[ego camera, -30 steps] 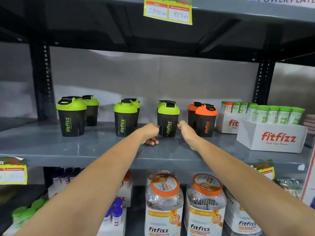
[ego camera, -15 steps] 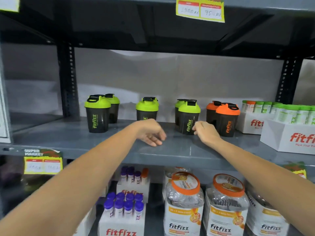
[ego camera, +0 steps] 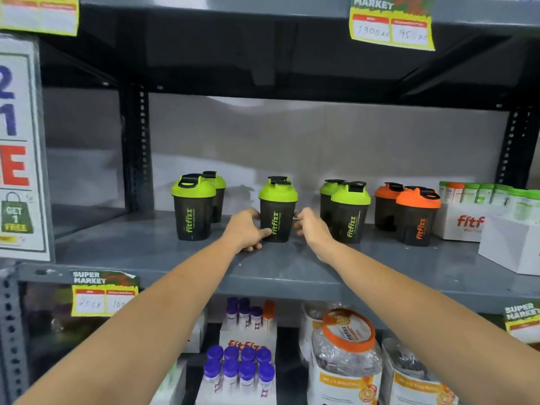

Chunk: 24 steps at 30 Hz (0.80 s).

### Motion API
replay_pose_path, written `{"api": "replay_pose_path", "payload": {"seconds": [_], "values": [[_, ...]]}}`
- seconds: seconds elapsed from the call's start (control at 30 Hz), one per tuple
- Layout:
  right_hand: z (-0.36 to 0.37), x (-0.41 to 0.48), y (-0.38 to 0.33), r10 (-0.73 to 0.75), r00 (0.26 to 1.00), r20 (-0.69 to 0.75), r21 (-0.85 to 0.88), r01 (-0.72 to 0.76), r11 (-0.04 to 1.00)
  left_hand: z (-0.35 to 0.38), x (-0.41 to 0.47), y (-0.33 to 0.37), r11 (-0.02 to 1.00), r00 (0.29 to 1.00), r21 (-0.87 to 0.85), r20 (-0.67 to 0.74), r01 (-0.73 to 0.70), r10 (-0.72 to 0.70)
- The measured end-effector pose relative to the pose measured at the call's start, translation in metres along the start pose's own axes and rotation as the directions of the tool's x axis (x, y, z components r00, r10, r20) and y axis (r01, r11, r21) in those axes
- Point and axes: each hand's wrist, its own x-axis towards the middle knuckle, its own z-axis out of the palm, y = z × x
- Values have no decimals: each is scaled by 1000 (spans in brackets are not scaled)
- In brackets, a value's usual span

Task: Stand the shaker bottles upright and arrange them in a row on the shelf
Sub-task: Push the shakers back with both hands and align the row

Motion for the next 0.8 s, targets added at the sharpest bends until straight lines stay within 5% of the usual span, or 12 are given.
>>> {"api": "replay_pose_path", "payload": {"seconds": [0.37, 0.6, 0.7, 0.8], "values": [[-2, 10, 3, 18, 1000, 2, -60, -17, 998, 6, 12, 7, 994, 1000, 111, 20, 12, -14], [-4, -13, 0, -137, 991, 3, -272, 132, 953, -27, -19, 4, 994, 991, -50, 97, 97, -92], [12, -27, -7, -191, 978, 82, -275, 206, 939, -83, -38, -11, 965, 940, 161, 241, 207, -242], [46, -34, -26, -183, 972, 145, -159, 206, 966, -135, -50, -30, 890, 912, 320, 142, 326, -385]]}}
